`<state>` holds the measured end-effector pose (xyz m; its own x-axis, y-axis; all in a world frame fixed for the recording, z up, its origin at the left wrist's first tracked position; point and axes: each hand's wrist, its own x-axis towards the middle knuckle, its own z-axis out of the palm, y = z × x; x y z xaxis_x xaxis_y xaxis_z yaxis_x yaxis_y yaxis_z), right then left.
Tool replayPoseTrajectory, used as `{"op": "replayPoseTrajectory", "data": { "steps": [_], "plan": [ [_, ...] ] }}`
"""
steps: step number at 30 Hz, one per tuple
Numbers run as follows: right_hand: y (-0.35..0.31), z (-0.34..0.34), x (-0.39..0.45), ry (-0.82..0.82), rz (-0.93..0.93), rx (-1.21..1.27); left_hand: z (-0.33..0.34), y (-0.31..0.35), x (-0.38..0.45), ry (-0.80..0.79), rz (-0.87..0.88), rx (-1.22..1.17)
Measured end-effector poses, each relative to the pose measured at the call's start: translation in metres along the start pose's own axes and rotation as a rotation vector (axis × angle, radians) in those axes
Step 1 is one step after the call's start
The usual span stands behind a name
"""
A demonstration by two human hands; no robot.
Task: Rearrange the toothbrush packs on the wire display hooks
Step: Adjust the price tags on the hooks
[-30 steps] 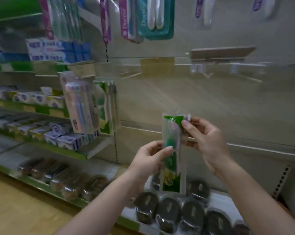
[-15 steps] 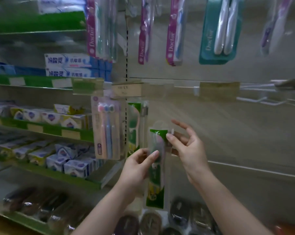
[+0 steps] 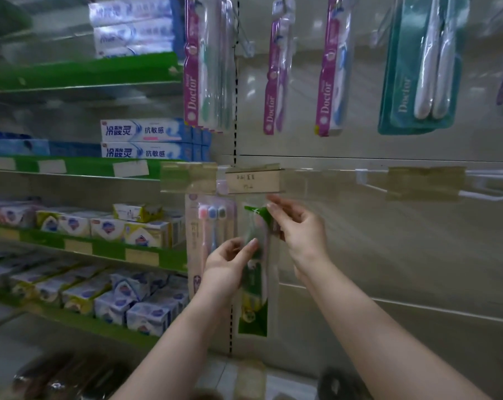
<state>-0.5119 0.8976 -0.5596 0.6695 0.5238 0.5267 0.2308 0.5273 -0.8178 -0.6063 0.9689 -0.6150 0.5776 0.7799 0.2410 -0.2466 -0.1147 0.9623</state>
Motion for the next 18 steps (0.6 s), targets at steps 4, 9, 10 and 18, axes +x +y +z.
{"op": "replayPoseTrajectory", "data": {
  "steps": [4,9,10,18],
  "plan": [
    [0.006,0.008,0.008,0.106,0.003,0.002,-0.001,0.006,0.012,-0.018,-0.009,0.017],
    [0.006,0.012,0.017,0.166,-0.025,-0.075,0.003,0.009,0.02,0.001,0.023,0.02],
    [0.006,0.013,0.018,0.169,-0.022,-0.085,0.003,0.009,0.021,0.004,0.033,0.016],
    [0.011,0.018,0.028,0.165,-0.117,-0.284,0.006,0.008,0.024,0.002,0.075,-0.016]
  ]
}}
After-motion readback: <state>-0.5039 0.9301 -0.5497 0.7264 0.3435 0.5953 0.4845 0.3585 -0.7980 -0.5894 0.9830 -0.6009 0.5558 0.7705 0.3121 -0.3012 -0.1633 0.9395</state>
